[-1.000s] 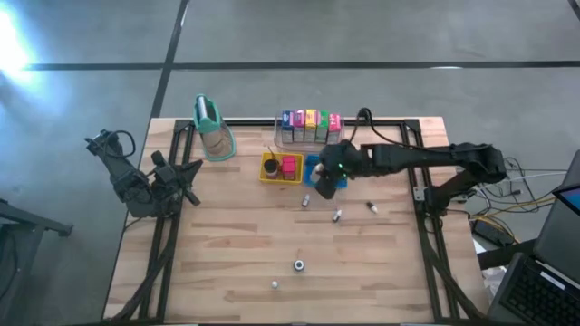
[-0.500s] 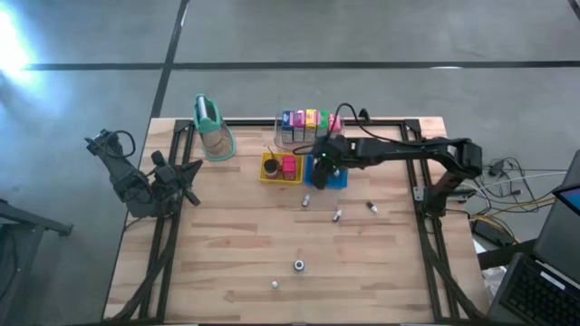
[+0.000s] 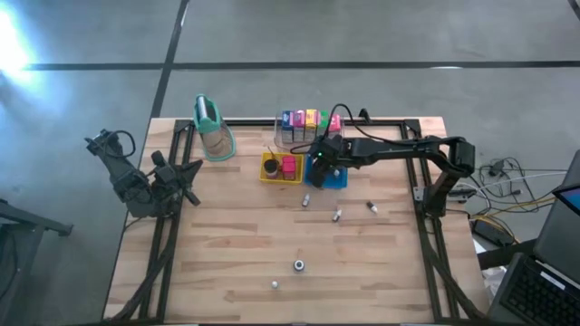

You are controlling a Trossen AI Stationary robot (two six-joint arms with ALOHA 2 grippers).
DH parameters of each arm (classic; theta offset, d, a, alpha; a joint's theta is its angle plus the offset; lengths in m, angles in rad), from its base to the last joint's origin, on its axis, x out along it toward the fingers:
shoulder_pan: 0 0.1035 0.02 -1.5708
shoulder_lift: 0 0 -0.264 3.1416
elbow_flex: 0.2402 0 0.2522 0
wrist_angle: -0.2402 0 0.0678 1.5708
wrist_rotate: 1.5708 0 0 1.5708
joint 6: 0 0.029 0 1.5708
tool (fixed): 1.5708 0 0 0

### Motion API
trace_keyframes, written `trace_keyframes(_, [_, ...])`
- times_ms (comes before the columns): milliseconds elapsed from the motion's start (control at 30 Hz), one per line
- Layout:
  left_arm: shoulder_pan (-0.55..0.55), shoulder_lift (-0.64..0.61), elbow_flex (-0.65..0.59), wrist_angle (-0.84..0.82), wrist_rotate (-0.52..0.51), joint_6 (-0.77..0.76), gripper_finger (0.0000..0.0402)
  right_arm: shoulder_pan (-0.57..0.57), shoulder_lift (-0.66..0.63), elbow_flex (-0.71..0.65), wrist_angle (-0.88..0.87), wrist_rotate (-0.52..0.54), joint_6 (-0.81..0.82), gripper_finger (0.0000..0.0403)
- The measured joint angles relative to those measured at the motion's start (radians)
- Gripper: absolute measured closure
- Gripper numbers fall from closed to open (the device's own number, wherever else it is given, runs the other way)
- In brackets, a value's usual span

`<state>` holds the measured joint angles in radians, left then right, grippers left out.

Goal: Pick & Place Kitchen Items
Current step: Put the yellow food coloring bottle into the blue bin, then put the large black food coloring bottle into the blue bin

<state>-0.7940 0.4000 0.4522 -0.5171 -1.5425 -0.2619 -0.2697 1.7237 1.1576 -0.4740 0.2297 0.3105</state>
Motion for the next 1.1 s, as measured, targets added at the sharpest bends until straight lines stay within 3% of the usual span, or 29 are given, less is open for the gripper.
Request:
trace_keyframes(133, [0.000,0.000,0.000,0.000,0.000,0.000,0.0387,0.000,0.000,0.000,0.016,-0.001,0.001,0.0281])
trace_keyframes(567, [0.000,0.000,0.000,0.000,0.000,0.000,0.0387,0.001,0.000,0.000,0.019,0.008,-0.006,0.0199])
trace_keyframes(1100, [0.000,0.000,0.000,0.000,0.000,0.000,0.0387,0.027,-0.111,0.000,0.014,0.035,-0.017,0.0235])
